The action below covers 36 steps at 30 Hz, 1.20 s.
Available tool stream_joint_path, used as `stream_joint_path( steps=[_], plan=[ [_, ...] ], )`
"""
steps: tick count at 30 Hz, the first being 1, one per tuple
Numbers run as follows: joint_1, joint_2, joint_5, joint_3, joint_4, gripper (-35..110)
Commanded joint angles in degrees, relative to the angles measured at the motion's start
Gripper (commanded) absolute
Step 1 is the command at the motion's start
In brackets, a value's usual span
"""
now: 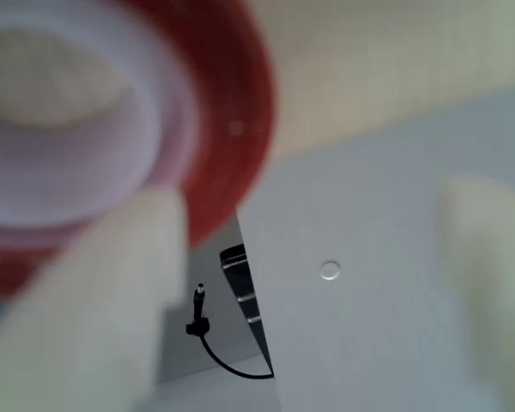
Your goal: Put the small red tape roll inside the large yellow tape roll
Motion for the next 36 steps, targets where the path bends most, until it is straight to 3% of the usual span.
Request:
stream_joint_path(
  steps=[1,9,20,26,36],
  plan=[
    [0.79,0.97,1.49,-3.60,-0.62,21],
    [-1.05,0.44,4.22,-3.60,1.23,22],
    [-0.70,13.27,5.27,-2.37,0.18,21],
    [2.81,17.31,5.19,0.26,0.18,1],
    [10.72,12.04,4.75,0.70,-2.72,0]
  ],
)
